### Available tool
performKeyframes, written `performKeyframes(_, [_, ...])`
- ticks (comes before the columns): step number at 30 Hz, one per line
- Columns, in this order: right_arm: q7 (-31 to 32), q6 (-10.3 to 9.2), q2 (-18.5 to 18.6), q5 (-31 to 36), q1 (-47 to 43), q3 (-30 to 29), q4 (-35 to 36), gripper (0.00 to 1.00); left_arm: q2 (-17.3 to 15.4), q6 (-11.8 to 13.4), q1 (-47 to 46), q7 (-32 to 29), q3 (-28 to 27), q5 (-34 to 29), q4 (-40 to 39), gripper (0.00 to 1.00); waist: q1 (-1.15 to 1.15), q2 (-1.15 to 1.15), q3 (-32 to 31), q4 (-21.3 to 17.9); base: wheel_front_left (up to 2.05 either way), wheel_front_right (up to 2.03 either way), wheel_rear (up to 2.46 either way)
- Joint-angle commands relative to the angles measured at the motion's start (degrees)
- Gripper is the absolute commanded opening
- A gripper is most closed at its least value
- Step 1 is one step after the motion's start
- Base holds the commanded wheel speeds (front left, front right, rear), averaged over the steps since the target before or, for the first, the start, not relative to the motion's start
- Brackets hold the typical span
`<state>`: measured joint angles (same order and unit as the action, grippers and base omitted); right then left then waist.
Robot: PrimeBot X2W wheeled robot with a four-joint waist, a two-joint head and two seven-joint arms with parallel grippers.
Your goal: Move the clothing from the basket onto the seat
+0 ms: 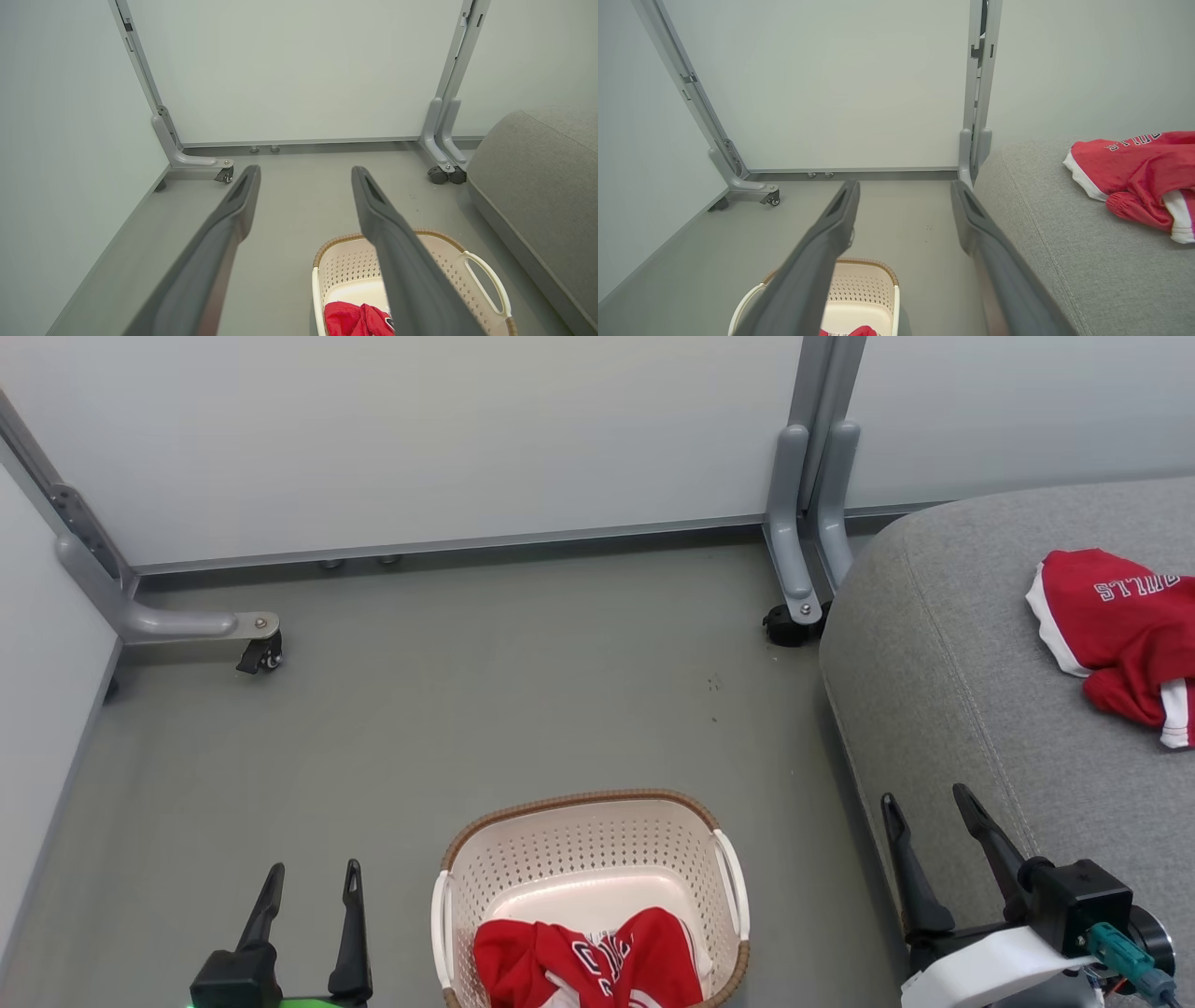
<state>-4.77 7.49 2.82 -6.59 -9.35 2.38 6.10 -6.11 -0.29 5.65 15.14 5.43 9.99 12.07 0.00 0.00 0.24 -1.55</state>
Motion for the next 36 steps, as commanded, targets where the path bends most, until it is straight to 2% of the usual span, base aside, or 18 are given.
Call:
performKeyframes(1, [0.00,0.00,0.15,-0.29,-0.56,0.06,-0.02,1.00,0.28,-0.29,0.02,0.01,-0.34,-0.44,0.26,1.00,0.00,0.00,-0.07,-0.03,0.00,0.00,0.00])
performKeyframes(15, [0.20,0.00,0.15,-0.81,0.52,1.10,-0.30,1.00,1.24,-1.19,-1.48,0.00,-0.87,-2.18,1.43,1.00,0.00,0.00,0.48,-0.23,0.00,0.00,0.00])
performKeyframes(20, [-0.19,0.00,0.14,-0.93,1.84,0.77,0.46,1.00,1.57,-2.94,-5.44,0.00,1.33,-3.58,2.30,1.00,0.00,0.00,3.17,-0.03,0.00,0.00,0.00])
performKeyframes(26, [-0.87,0.00,0.15,-0.60,4.84,1.85,1.31,1.00,2.33,-5.07,-14.28,0.01,6.23,-4.82,10.35,1.00,0.00,0.00,8.76,-1.20,0.00,0.00,0.00])
performKeyframes(36, [-3.77,0.00,0.13,-0.94,12.34,4.46,1.65,1.00,2.98,-7.02,-29.34,-0.08,16.51,-4.49,30.50,1.00,0.00,0.00,21.84,-5.68,0.00,0.00,0.00])
